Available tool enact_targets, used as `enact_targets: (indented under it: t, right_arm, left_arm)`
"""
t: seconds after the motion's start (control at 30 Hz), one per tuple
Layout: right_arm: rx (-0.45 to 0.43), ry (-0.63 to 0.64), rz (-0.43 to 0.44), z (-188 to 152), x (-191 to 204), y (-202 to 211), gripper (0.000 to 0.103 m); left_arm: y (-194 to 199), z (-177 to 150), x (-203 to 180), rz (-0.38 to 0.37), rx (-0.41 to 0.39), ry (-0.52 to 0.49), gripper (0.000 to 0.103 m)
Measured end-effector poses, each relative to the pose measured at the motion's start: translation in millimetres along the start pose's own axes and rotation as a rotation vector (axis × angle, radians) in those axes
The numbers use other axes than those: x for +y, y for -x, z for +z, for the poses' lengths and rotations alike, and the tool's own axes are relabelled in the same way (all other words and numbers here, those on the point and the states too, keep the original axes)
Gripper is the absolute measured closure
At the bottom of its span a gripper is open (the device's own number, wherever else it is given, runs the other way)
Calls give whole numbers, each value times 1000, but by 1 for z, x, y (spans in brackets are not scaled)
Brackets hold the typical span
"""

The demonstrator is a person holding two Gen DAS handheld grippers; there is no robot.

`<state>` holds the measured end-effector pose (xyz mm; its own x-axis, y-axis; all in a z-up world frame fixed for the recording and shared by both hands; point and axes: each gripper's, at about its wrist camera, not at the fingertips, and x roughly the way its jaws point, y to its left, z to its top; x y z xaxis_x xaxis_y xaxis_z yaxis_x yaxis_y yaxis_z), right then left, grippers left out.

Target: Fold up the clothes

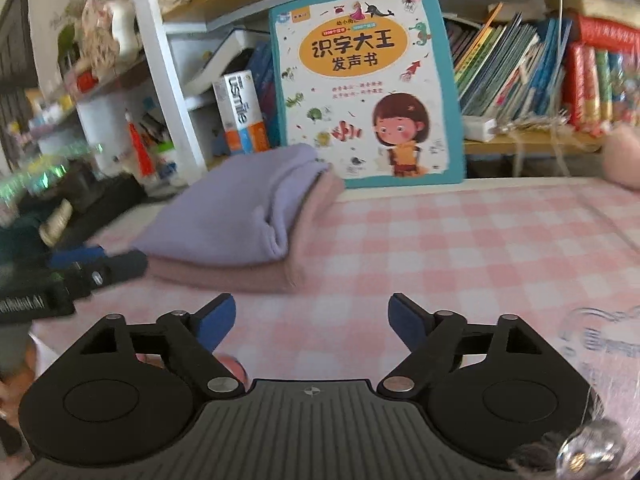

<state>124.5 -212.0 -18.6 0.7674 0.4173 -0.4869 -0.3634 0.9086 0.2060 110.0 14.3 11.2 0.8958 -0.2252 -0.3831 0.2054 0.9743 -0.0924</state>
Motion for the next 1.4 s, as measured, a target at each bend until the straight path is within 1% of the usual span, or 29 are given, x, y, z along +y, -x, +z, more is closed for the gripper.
enact_targets:
  t: [0.13,0.23,0.33,0.43,0.5,0.63,0.87,1.03,1.23,1.4]
  right_arm:
    - [-33,47,-89,-12,7,13,17]
    - [-69,50,-144,-18,11,22,14]
    - [-88,66,-157,-22,18,28,10]
    - [-99,92,-168,-25,26,30,8]
    - [-105,110,-176,-26,31,31,5]
    - [-127,142,-210,-27,38,33,3]
    - [-134,148,-218,-28,39,34,1]
    - [-108,139,-211,-27,37,31,1]
    - [-79,124,-223,-27,35,26,1]
    - [-74,135,-226,-27,36,24,1]
  left_arm:
    - [6,-6,-6,24,13,0,3]
    - [10,-13,-7,55,17,12,3]
    - [14,-16,-7,82,11,10,3]
    - [16,-17,-11,102,-5,-24,3]
    - [17,-18,-12,109,-9,-39,2]
    - [18,-19,-9,114,7,-35,2]
    - [17,-24,-5,124,29,-25,2]
    - [18,-24,-7,132,23,-35,2]
    - [20,-24,-12,136,16,-63,0]
    - [19,-23,-12,131,21,-65,0]
